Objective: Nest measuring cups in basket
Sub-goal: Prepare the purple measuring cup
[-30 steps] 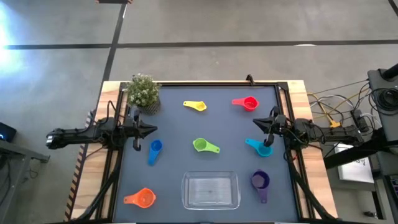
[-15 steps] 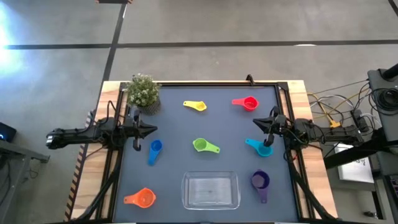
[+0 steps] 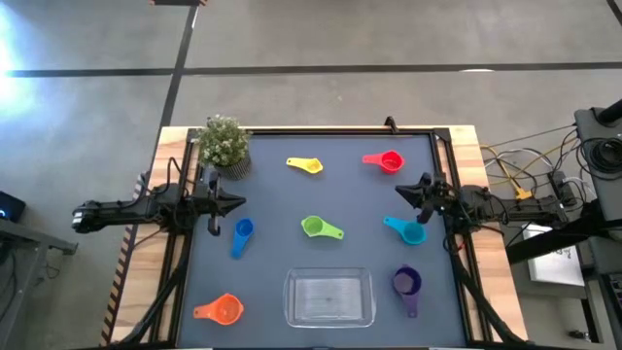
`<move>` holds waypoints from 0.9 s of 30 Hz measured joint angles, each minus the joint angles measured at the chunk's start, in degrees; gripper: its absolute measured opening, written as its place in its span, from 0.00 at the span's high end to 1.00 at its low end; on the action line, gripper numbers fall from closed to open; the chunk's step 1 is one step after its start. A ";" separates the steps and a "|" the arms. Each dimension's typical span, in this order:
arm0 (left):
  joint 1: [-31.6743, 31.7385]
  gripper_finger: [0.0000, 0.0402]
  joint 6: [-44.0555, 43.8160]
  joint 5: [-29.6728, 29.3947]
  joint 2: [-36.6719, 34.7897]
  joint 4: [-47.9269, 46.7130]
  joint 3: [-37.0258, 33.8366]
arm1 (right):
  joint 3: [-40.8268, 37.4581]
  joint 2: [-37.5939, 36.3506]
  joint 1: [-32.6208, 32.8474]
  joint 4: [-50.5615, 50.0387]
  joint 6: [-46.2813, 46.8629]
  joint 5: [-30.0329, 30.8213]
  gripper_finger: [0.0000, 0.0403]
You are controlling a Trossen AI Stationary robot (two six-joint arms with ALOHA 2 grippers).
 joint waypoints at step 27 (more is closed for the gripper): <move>-0.01 1.00 0.00 -0.01 0.01 0.00 0.00 | 5.99 1.84 0.02 4.17 -10.03 -4.24 0.98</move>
